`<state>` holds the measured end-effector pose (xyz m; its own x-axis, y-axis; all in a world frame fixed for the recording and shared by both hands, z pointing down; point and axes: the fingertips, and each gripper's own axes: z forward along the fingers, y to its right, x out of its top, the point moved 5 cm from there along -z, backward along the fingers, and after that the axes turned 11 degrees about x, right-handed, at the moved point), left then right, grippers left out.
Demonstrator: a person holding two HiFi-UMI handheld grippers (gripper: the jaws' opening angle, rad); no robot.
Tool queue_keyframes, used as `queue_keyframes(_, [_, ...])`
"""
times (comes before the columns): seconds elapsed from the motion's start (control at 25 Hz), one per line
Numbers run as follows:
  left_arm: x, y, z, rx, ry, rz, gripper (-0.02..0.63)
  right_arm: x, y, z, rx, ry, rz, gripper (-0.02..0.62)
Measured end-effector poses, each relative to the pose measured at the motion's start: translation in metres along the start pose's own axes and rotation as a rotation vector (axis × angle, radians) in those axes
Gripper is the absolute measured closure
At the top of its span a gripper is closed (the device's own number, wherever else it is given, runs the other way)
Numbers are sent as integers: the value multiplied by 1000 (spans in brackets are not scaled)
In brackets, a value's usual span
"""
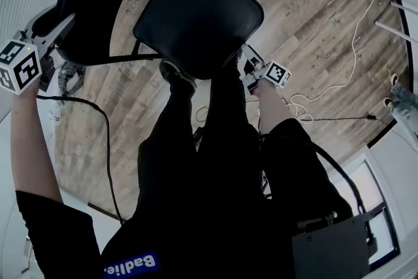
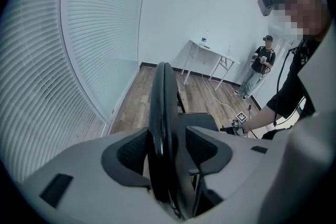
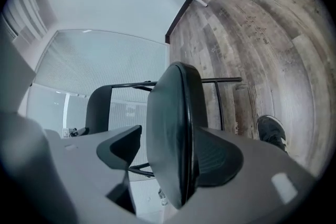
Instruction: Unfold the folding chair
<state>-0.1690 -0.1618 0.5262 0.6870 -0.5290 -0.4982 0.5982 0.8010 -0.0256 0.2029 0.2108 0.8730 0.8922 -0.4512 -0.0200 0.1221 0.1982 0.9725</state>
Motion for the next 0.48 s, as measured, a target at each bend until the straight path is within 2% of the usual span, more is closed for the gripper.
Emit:
queue_keyframes(0.2, [9,-3,-26,65,72,25,396,0,-56,3,6,-75,-62,307])
queue_keyframes(0.4, [6,3,-49,122,53,58,396,-6,-106,11,68,-107,-73,307])
queue_keyframes(0.48, [5,8,-58,133,49,70,396,-11,-122,11,66,-114,-64,307])
